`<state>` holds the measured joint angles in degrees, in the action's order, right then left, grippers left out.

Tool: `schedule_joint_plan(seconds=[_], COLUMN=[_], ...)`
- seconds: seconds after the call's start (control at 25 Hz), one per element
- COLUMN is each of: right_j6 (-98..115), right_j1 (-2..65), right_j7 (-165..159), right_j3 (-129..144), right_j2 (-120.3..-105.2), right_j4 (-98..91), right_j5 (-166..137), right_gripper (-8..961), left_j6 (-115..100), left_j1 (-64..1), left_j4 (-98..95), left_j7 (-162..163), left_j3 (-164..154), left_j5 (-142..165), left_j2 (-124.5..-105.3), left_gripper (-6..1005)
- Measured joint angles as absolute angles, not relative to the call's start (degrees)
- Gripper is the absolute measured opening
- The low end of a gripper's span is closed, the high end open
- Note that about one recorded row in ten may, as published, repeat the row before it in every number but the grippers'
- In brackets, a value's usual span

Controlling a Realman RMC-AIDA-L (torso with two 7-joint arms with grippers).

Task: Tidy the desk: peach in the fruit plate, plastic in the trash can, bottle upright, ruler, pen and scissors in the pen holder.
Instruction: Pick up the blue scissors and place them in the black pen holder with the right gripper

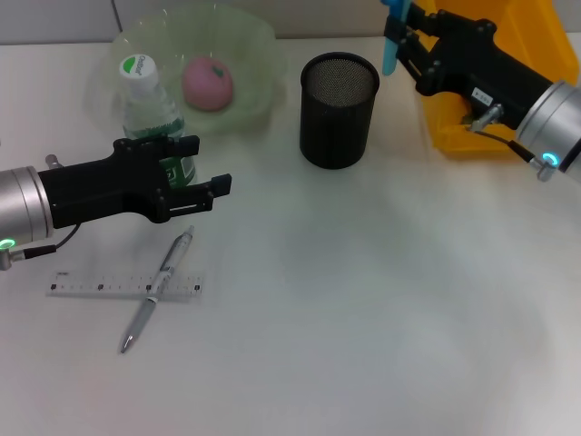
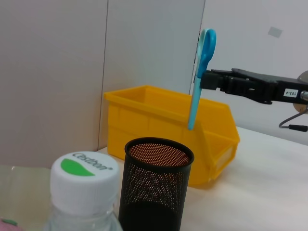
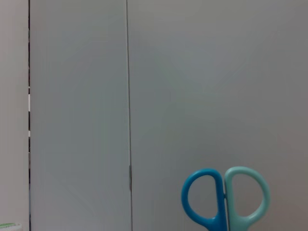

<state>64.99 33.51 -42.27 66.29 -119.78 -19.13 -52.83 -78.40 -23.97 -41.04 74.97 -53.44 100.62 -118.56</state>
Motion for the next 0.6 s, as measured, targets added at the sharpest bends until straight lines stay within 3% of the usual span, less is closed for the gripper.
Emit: schedule_joint_plan(seconds=[0.6], right_j6=[62.2], right_j1=[38.4], right_j7=[-38.4], right_j3=[67.2], right_j2=[-119.88], right_j4=[-13.3], right_j5=[-53.1], right_gripper=[224], left_j6=[-78.4], left_j1=[-24.2], left_j4=[-40.9], left_j7=[75.0], left_j3=[-53.7], left_j5=[100.5], left_j2=[-118.65], left_gripper=[774])
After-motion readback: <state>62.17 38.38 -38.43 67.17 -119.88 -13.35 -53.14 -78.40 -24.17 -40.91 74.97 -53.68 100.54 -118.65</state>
